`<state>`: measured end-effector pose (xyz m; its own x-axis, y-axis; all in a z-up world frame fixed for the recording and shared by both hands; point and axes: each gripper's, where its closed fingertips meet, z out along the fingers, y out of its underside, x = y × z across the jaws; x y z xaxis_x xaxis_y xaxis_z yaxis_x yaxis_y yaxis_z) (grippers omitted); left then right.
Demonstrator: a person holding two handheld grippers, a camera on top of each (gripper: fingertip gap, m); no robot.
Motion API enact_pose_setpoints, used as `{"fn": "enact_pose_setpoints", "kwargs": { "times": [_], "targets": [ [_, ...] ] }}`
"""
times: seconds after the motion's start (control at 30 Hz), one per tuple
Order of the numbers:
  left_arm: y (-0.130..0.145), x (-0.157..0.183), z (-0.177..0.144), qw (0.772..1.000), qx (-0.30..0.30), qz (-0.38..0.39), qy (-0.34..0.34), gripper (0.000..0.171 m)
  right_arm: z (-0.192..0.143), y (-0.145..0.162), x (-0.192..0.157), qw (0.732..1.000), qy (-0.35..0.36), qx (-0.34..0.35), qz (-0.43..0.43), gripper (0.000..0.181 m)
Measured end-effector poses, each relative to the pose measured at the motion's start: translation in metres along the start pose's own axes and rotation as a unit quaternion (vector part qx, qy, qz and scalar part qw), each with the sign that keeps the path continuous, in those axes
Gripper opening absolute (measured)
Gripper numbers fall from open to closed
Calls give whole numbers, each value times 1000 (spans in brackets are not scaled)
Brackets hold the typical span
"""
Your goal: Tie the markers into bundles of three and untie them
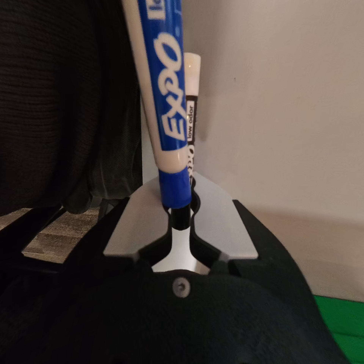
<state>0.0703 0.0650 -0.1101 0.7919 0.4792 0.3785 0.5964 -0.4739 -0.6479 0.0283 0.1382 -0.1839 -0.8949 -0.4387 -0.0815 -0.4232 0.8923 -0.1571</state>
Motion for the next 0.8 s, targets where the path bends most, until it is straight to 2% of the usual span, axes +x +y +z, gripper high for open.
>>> {"fn": "enact_pose_setpoints", "kwargs": {
  "times": [0.5, 0.8],
  "targets": [
    [-10, -4, -8, 997, 69, -14, 31, 21, -1, -6, -1, 999, -20, 29, 7, 15],
    [-8, -6, -2, 997, 72, -16, 28, 20, 3, -1, 0, 1000, -18, 14, 5, 15]
  ]
}}
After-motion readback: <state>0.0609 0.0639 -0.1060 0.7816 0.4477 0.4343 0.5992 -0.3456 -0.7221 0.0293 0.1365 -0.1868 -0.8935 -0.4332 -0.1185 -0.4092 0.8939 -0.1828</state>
